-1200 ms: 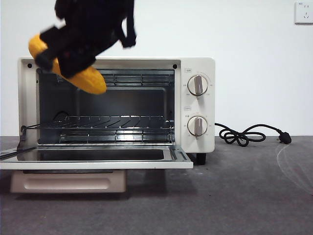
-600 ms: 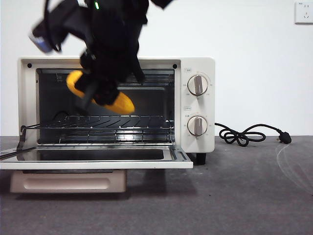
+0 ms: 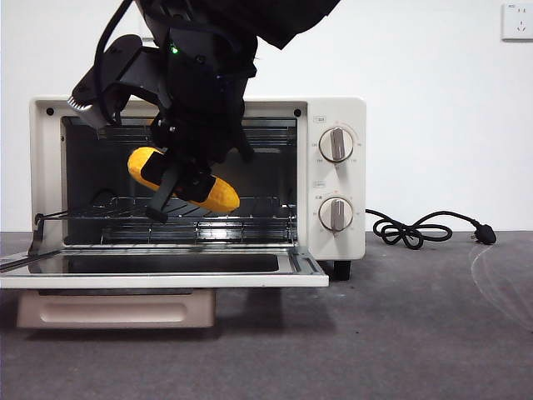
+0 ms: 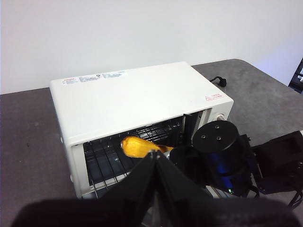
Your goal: Take the corn from the table,put the corn in the oven
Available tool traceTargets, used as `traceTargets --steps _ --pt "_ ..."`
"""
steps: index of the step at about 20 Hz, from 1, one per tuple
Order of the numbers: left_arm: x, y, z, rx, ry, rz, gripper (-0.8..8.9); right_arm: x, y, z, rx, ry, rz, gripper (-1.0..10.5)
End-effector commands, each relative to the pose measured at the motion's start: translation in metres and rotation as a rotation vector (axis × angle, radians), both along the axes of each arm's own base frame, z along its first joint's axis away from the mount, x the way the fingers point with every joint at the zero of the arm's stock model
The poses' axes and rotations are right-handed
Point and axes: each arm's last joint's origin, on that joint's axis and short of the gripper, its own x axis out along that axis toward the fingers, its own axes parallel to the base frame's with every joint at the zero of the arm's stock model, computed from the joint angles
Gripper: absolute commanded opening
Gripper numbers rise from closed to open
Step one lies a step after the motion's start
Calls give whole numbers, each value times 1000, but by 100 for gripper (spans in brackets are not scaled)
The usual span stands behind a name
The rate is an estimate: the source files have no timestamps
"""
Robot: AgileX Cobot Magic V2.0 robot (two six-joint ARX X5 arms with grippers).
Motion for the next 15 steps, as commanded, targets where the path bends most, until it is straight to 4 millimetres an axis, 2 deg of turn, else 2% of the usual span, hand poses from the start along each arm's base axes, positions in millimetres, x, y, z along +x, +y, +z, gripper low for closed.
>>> traceTargets --steps 1,4,11,15 --pt "0 0 -1 6 -2 2 -5 1 2 -7 6 11 -8 331" --pt "0 0 -1 6 -2 2 -5 1 2 -7 36 13 -40 411" --pt "0 0 -1 6 -2 1 -5 -4 4 -5 44 -12 -94 410" --pt "1 0 -1 6 -2 2 -5 -14 8 5 91 -27 -101 409"
